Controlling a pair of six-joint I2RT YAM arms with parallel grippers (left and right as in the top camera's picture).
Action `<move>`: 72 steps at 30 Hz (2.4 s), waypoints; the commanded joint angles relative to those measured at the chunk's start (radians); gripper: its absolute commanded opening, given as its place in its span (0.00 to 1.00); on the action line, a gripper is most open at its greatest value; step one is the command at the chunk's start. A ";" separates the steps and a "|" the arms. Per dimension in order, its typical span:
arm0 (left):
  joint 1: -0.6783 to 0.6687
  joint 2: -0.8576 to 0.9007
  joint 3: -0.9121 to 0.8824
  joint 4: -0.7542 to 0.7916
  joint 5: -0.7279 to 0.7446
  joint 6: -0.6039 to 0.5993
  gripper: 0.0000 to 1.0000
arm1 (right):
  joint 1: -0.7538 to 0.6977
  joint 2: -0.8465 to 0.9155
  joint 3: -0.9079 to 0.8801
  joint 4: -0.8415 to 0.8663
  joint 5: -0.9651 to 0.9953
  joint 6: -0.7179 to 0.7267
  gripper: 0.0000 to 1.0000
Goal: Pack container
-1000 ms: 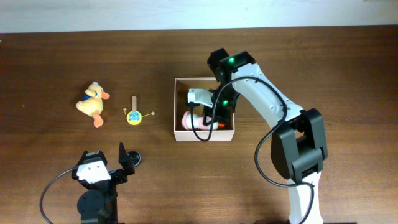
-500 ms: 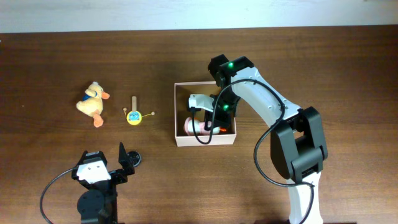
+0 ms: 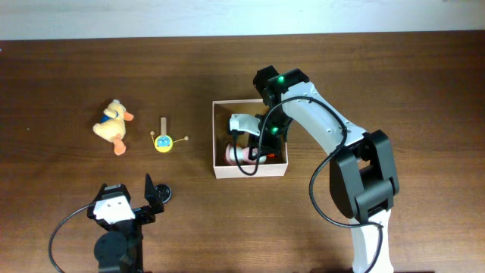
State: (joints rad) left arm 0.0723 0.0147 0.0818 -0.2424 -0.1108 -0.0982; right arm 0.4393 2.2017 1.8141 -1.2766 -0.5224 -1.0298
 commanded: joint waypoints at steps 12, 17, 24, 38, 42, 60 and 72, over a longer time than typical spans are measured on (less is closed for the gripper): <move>-0.004 -0.010 -0.006 0.003 0.010 0.009 0.99 | 0.000 -0.035 -0.003 -0.002 -0.031 -0.009 0.38; -0.004 -0.010 -0.006 0.003 0.010 0.009 0.99 | 0.000 -0.035 -0.003 -0.002 -0.031 -0.009 0.40; -0.004 -0.010 -0.006 0.003 0.010 0.009 0.99 | 0.000 -0.035 -0.001 0.002 -0.045 -0.009 0.62; -0.004 -0.010 -0.006 0.003 0.010 0.009 0.99 | -0.002 -0.036 0.312 -0.006 -0.091 0.083 0.79; -0.004 -0.010 -0.006 0.003 0.010 0.009 0.99 | -0.016 -0.036 0.462 0.000 -0.023 0.181 0.99; -0.004 -0.010 -0.006 0.003 0.010 0.009 0.99 | -0.329 -0.035 0.554 0.222 0.801 1.137 0.99; -0.004 -0.010 -0.006 0.004 -0.056 0.065 0.99 | -0.527 0.011 0.540 0.162 0.703 1.409 0.99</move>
State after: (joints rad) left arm 0.0723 0.0147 0.0818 -0.2424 -0.1200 -0.0864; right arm -0.0772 2.1963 2.3535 -1.1046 0.2314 0.3004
